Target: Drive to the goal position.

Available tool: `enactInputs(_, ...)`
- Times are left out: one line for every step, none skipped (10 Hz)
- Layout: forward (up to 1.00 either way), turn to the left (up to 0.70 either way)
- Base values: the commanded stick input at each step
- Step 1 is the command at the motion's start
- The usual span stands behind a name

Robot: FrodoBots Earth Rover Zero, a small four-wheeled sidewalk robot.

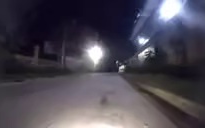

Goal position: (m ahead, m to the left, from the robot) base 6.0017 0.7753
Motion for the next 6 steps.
enactInputs(0.7,0.0)
enactInputs(0.7,0.0)
enactInputs(0.7,0.0)
enactInputs(0.7,-0.04)
enactInputs(0.7,-0.35)
enactInputs(0.7,-0.35)
